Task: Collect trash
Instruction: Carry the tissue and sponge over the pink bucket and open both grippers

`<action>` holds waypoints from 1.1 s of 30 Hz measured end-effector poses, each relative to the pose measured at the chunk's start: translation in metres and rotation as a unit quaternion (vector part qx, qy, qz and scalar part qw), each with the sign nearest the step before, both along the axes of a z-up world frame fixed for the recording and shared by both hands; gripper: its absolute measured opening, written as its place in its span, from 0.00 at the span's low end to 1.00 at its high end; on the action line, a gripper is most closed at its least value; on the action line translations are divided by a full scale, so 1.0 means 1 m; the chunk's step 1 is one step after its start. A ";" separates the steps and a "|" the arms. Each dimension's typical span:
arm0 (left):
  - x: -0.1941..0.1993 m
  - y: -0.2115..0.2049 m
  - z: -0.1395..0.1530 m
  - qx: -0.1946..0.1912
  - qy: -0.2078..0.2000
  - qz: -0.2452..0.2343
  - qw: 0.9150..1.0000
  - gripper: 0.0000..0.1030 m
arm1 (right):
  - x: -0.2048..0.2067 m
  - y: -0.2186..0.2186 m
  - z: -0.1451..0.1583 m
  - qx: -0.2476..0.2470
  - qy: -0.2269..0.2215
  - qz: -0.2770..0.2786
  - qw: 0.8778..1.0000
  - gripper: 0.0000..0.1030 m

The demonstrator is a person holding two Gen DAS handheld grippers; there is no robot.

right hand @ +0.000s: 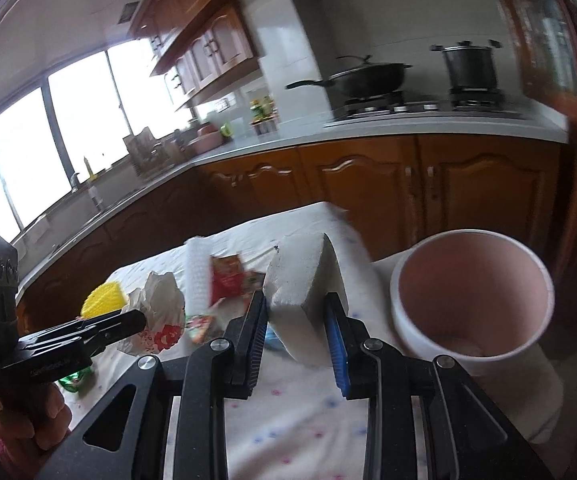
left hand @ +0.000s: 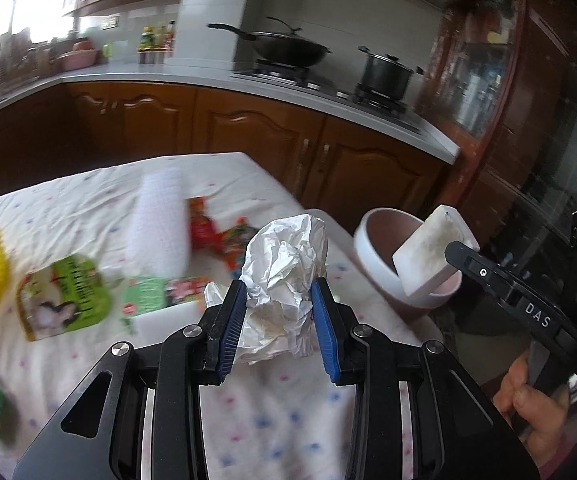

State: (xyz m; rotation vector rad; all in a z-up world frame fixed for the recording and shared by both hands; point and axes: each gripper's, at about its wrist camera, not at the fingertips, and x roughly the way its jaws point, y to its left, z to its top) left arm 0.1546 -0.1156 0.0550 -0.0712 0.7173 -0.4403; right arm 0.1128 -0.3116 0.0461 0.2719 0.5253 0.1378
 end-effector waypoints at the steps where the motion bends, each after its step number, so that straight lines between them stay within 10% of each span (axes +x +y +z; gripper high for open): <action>1: 0.001 -0.007 0.001 0.000 -0.001 -0.006 1.000 0.31 | -0.001 -0.008 0.000 0.001 0.001 -0.009 1.000 0.28; 33: 0.081 -0.203 -0.020 0.028 0.049 -0.142 0.988 0.32 | 0.027 -0.144 -0.035 0.036 0.047 -0.119 0.991 0.28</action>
